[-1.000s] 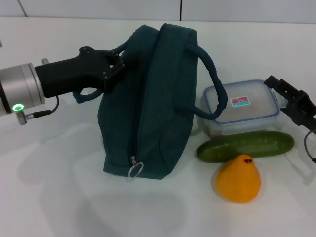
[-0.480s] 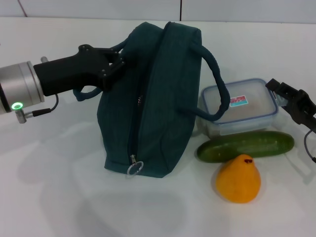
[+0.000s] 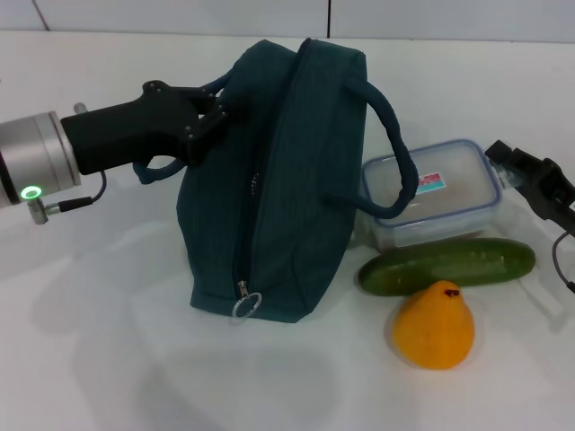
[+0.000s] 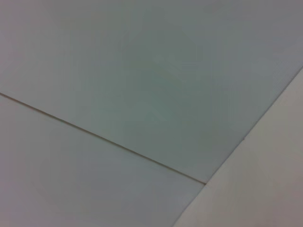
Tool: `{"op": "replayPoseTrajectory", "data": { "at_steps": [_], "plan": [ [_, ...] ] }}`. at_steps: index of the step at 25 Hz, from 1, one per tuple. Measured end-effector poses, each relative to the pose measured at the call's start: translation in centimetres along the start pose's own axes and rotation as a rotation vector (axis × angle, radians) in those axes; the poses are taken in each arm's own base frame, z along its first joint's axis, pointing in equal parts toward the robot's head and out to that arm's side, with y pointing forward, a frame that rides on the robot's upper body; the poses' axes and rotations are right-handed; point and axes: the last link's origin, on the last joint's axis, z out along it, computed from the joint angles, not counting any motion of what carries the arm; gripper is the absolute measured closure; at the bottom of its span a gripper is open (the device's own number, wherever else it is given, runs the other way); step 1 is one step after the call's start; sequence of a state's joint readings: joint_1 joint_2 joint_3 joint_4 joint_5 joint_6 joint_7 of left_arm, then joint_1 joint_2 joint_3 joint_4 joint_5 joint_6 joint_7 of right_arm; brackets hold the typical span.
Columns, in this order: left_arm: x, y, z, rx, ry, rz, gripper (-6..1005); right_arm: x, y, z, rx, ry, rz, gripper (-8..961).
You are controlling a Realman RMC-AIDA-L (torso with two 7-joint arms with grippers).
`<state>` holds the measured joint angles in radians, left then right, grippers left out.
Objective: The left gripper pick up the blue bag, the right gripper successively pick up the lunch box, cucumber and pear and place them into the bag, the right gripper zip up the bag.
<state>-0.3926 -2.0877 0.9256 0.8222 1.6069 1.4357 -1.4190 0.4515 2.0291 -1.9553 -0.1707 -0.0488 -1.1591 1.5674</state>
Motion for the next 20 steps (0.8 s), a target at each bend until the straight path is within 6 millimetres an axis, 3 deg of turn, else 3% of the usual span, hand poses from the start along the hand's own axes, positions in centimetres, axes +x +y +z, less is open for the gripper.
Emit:
{"op": "replayPoseTrajectory", "data": {
  "at_steps": [9,20],
  "plan": [
    [0.0,0.0,0.0,0.002,0.002,-0.001,957,-0.3,0.2,0.3,-0.002,-0.015,-0.055,854],
    [0.6,0.0,-0.2,-0.009,0.032,-0.035,956,-0.4,1.5,0.2,-0.093,-0.022,-0.33,856]
  ]
}}
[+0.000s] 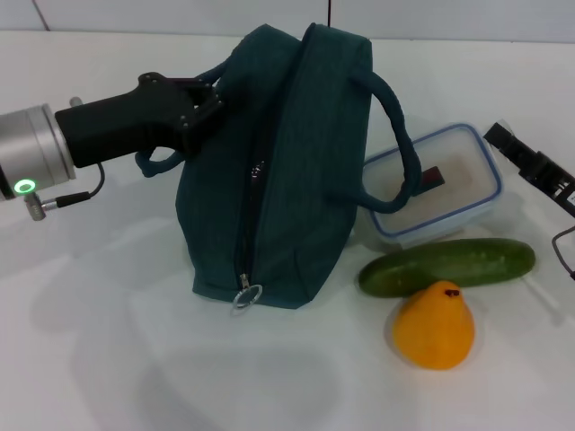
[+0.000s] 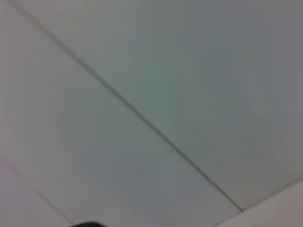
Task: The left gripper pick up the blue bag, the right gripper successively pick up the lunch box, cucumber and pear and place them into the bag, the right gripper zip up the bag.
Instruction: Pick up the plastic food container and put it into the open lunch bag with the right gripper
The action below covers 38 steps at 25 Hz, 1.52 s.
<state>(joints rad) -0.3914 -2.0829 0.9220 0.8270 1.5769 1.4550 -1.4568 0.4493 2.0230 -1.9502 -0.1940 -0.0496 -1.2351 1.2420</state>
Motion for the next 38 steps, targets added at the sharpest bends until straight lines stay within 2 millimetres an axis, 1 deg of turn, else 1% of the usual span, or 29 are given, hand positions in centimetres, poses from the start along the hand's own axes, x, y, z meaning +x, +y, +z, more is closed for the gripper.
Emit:
{"op": "replayPoseTrajectory", "data": {
  "at_steps": [3,8,13,18,19,21,26,30,33,38],
  "plan": [
    [0.3,0.1,-0.1,-0.014,-0.001,-0.018,956,0.0,0.5,0.0,-0.034,-0.003,-0.085,856],
    [1.0,0.0,-0.4,-0.019,-0.059,-0.083,957,-0.4,0.8,-0.2,-0.065,-0.018,-0.191,856],
    [1.9,0.7,-0.7,-0.065,-0.066,-0.089,957,-1.3,1.3,-0.6,-0.114,-0.051,-0.247,856],
    [2.0,1.0,-0.7,-0.082,-0.067,-0.091,957,-3.1,2.0,-0.8,-0.181,-0.112,-0.279,857],
    [1.9,1.1,-0.7,-0.083,-0.067,-0.091,957,-4.0,2.4,-0.7,-0.212,-0.142,-0.29,857],
    [1.8,1.2,-0.6,-0.084,-0.065,-0.09,957,-4.5,2.8,-0.5,-0.237,-0.158,-0.298,857],
    [1.7,1.3,-0.6,-0.085,-0.064,-0.087,957,-6.8,4.7,1.3,-0.36,-0.195,-0.329,857],
    [1.6,1.3,-0.5,-0.084,-0.063,-0.087,957,-8.3,7.2,3.9,-0.478,-0.217,-0.35,857],
    [1.5,1.2,-0.3,-0.084,-0.062,-0.089,957,-9.5,9.6,6.2,-0.58,-0.217,-0.358,857],
    [1.7,1.2,-0.1,-0.083,-0.061,-0.077,957,-10.1,13.1,9.4,-0.711,-0.179,-0.364,857]
  ]
}}
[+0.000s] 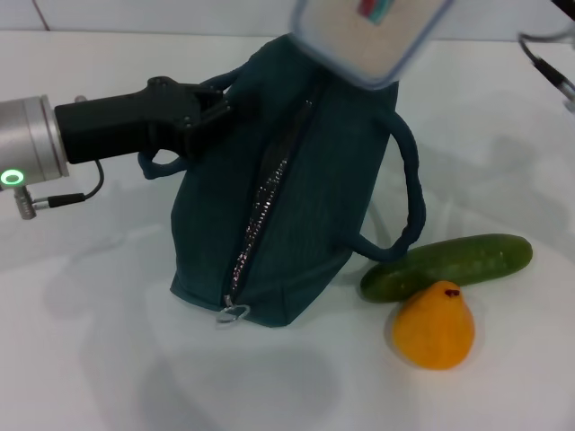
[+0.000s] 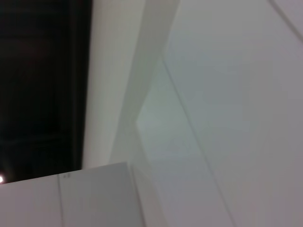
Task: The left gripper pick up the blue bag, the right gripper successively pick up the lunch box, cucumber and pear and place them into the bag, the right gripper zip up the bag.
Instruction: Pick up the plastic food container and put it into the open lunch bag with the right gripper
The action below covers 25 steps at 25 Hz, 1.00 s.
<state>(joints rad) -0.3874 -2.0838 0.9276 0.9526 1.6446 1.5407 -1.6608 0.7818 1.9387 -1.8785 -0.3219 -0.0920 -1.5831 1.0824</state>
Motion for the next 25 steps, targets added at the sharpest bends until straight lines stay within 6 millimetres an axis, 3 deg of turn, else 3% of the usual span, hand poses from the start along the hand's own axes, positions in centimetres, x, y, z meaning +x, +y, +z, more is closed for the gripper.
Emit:
{"op": "replayPoseTrajectory", "data": {
  "at_steps": [4,7,14,15,25],
  "plan": [
    [0.1,0.0,0.1,-0.002,0.001,0.007,956,0.6,0.2,2.3,-0.04,0.036,0.006,857],
    [0.1,0.0,0.1,0.0,0.002,0.007,956,1.5,0.5,2.7,-0.045,0.064,0.015,857],
    [0.1,-0.1,0.0,0.008,0.004,0.015,956,3.1,0.9,0.5,-0.007,0.106,0.036,858],
    [0.1,-0.2,0.0,0.009,0.004,0.015,956,3.5,1.0,-0.5,0.014,0.12,0.044,858],
    [-0.1,-0.5,0.4,0.021,0.007,0.009,956,5.5,1.1,-2.2,0.037,0.254,0.049,858]
  ]
}}
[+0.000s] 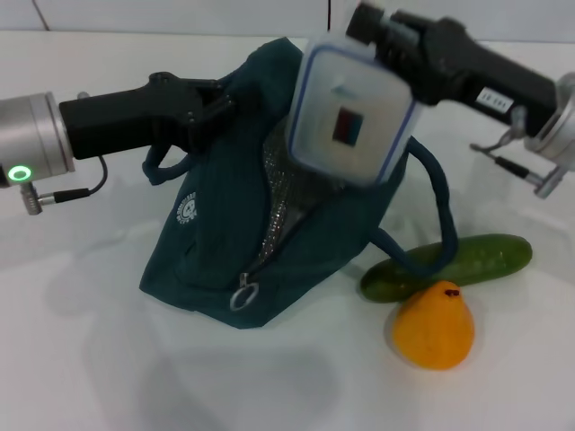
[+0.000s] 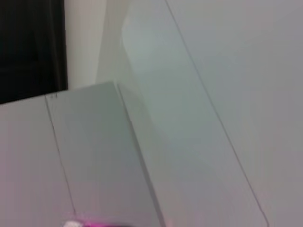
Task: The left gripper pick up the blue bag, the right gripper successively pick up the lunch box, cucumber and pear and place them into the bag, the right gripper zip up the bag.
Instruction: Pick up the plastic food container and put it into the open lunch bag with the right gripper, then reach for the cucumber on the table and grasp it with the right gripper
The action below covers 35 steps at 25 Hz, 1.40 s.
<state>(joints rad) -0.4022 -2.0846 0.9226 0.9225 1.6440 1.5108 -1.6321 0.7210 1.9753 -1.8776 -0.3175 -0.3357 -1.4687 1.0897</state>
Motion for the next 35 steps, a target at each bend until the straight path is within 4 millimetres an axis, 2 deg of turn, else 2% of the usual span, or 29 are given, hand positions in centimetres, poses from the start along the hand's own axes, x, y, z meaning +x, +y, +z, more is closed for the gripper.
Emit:
{"op": "replayPoseTrajectory", "data": {
  "at_steps": [5,12,20,25,31,35],
  "plan": [
    [0.1,0.0,0.3,-0.006,0.002,-0.002,956,0.9,0.4,0.7,-0.014,0.032,0.003,858],
    [0.1,0.0,0.7,-0.017,0.005,-0.003,960,0.7,0.7,1.5,0.01,-0.037,0.011,857],
    [0.1,0.0,0.6,-0.017,0.012,-0.005,960,3.0,0.4,1.1,0.06,0.083,0.04,857],
    [0.0,0.0,0.7,-0.018,0.012,0.002,960,3.2,0.9,1.8,0.021,0.118,0.031,804],
    [-0.2,-0.1,0.8,-0.018,0.013,-0.003,960,2.6,0.8,1.7,0.003,0.124,0.02,741],
    [-0.6,-0.2,0.3,-0.002,0.018,-0.002,959,0.6,0.4,0.7,-0.037,0.157,-0.002,588]
  ]
}}
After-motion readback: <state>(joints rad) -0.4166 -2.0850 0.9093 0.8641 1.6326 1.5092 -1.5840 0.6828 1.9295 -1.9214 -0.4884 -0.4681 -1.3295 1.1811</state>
